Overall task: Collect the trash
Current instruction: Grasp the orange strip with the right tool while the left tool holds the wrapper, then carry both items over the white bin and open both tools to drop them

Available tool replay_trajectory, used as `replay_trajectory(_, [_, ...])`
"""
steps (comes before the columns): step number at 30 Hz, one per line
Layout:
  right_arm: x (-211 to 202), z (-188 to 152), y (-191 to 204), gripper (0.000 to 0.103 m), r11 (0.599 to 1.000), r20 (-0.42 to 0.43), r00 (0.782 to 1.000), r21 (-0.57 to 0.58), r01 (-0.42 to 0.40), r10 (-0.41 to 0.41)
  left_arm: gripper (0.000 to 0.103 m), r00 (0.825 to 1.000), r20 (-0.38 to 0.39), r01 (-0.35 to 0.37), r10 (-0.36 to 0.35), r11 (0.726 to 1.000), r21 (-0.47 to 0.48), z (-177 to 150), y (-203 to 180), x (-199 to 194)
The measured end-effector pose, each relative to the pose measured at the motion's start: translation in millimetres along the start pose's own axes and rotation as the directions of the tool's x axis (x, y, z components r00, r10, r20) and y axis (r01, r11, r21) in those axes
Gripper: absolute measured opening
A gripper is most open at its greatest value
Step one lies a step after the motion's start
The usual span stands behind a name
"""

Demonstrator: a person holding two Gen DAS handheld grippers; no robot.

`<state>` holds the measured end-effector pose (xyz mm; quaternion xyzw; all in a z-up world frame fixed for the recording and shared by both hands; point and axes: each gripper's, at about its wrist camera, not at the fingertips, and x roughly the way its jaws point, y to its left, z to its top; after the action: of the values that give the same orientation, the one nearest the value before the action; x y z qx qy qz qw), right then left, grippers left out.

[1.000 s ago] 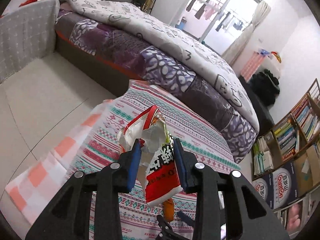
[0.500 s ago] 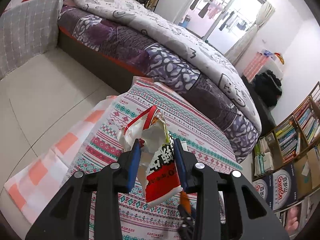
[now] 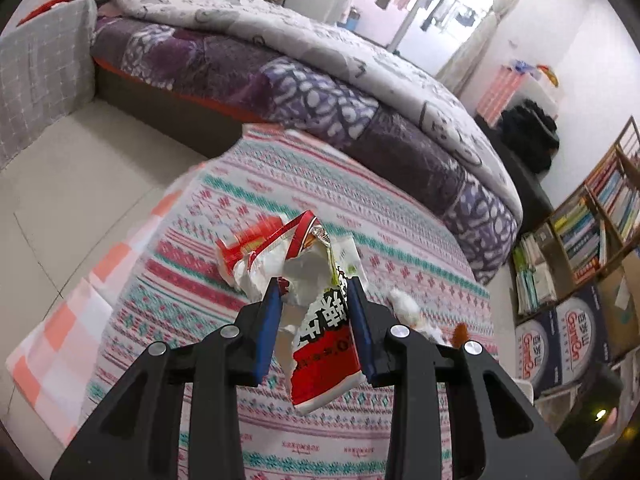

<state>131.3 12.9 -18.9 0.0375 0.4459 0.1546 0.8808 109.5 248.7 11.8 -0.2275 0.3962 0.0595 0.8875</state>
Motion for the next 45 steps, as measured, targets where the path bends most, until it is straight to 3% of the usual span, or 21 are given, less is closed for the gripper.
replay_trajectory(19, [-45.5, -14.2, -109.0, 0.018, 0.98, 0.078, 0.991, 0.177, 0.091, -0.107, 0.034, 1.0, 0.004, 0.026, -0.028, 0.978, 0.205, -42.1, -92.7, 2.1])
replay_trajectory(36, [-83.4, -24.7, -179.2, 0.018, 0.936, 0.121, 0.981, 0.337, 0.104, -0.153, 0.034, 0.999, 0.0, 0.034, -0.037, 0.929, 0.369, -80.7, -165.0, 9.0])
replay_trajectory(45, [-115.0, -39.8, -219.7, 0.018, 0.894, 0.137, 0.957, 0.41, 0.18, -0.256, 0.034, 0.998, -0.026, 0.063, -0.057, 0.889, 0.453, -108.8, -210.2, 17.2])
